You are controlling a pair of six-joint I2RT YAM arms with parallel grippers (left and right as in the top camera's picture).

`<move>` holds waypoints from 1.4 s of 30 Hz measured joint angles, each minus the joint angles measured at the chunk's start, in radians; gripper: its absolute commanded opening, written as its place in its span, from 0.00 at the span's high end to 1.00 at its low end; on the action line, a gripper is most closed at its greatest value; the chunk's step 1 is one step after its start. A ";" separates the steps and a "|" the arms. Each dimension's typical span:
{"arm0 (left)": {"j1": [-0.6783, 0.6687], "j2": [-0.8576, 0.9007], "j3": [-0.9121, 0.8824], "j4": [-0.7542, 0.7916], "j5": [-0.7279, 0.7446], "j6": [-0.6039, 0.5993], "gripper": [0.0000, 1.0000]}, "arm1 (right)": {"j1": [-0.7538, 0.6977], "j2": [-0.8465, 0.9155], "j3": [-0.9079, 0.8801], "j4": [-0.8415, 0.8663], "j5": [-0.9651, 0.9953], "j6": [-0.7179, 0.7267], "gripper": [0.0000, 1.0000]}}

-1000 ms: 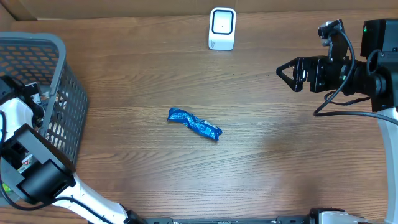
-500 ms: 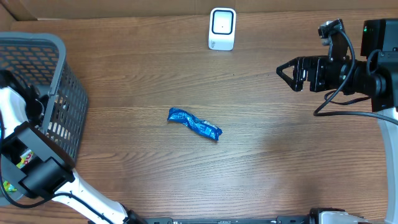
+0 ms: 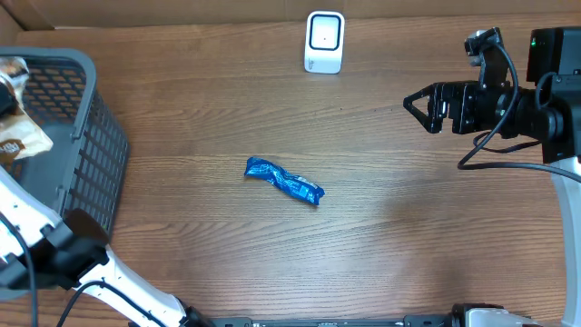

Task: Scan the item barcode
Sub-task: 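Carry the clear cookie bag out and release it beside the blue wrapper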

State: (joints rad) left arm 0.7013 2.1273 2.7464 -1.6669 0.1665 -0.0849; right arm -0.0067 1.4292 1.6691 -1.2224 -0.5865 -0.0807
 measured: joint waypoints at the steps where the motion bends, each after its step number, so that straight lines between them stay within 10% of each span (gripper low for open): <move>1: -0.003 -0.001 0.051 -0.016 0.016 -0.002 0.96 | 0.000 0.000 0.000 0.000 0.000 0.000 0.00; 14: -0.406 -0.238 0.043 -0.020 0.144 -0.020 0.96 | 0.000 0.000 0.000 0.000 0.000 0.000 0.00; 30: -1.000 -0.276 -0.967 0.212 -0.201 -0.403 0.96 | 0.000 0.001 0.000 0.017 0.004 0.003 0.00; 36: -1.107 -0.274 -1.218 0.360 -0.210 -0.458 0.39 | 0.000 0.001 0.000 0.017 0.009 0.003 0.00; 42: -1.110 -0.274 -1.246 0.381 -0.225 -0.465 0.25 | 0.000 0.001 0.000 0.017 0.010 0.002 0.00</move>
State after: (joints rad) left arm -0.4091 1.8534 1.5002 -1.2854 -0.0586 -0.5503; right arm -0.0067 1.4300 1.6691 -1.2057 -0.5762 -0.0784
